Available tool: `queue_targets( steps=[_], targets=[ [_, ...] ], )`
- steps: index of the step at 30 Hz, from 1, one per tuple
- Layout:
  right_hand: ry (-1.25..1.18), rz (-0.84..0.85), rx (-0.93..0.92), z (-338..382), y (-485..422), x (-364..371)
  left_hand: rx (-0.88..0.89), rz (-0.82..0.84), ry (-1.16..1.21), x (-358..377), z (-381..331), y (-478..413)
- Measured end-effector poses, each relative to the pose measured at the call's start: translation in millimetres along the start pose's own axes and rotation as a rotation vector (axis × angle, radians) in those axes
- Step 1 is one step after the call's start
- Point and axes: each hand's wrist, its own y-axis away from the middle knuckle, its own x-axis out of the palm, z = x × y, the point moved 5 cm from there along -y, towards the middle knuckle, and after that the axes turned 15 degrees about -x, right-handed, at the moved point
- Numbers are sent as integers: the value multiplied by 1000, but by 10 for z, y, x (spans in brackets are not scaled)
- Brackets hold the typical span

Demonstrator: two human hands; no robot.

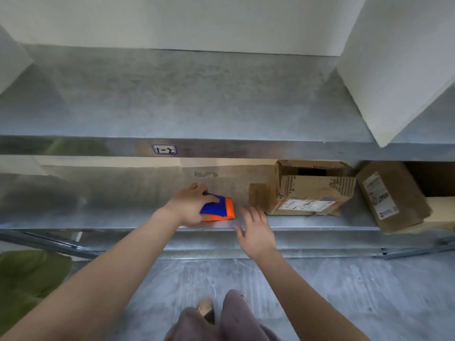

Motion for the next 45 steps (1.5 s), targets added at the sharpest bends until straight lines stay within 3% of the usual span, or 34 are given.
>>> queue_targets(
  steps=[7, 24, 31, 45],
  targets=[
    [-19, 27, 48, -19, -74, 11, -58, 125, 50, -49, 446, 37],
    [23, 48, -70, 113, -81, 79, -143, 105, 186, 45, 614, 159],
    [112, -30, -135, 139, -71, -91, -151, 10, 304, -196, 604, 352],
    [-8, -201, -104, 193, 183, -496, -64, 88, 533, -779, 88, 478]
  ],
)
